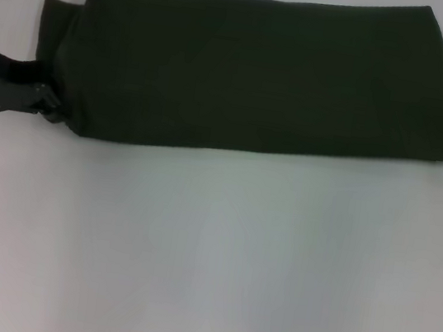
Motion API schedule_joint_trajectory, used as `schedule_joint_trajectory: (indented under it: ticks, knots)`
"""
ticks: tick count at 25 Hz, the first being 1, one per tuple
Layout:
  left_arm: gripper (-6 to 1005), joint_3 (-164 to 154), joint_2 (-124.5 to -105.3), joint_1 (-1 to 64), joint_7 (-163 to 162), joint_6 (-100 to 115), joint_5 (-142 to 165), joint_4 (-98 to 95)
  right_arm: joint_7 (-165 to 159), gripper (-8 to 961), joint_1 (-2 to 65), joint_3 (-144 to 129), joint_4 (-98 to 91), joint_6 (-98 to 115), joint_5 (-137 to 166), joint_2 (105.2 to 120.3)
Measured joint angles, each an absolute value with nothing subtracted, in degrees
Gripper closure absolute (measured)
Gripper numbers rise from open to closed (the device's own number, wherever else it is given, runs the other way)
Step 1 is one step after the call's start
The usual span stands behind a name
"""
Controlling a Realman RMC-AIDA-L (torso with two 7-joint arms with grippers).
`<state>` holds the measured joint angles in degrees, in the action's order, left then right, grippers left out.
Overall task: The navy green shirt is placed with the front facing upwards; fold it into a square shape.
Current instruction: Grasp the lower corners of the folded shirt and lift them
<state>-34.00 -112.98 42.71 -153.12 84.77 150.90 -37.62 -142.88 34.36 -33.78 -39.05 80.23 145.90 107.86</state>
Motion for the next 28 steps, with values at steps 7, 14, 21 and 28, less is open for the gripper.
schedule_joint_trajectory:
  ticks: [7, 14, 21, 28]
  knots:
    - [962, -34.04, -112.73, 41.55, -151.36, 92.03, 151.26, -39.47, -143.11, 949, 33.35, -33.85, -40.81, 85.69, 148.35, 106.80]
    - [954, -34.58, -113.74, 39.63, -150.46, 98.70, 151.34, -42.59, -143.26, 950, 33.21, -34.02, -40.87, 88.47, 152.41, 107.30]
    - [945, -34.65, -114.42, 37.25, -149.88, 101.07, 151.43, -43.44, -142.84, 950, 32.44, -34.04, -40.88, 91.32, 153.50, 107.80]
    - [936, -35.38, -114.92, 35.40, -149.79, 102.74, 151.56, -44.82, -142.23, 948, 31.56, -34.19, -40.97, 93.29, 153.54, 108.13]
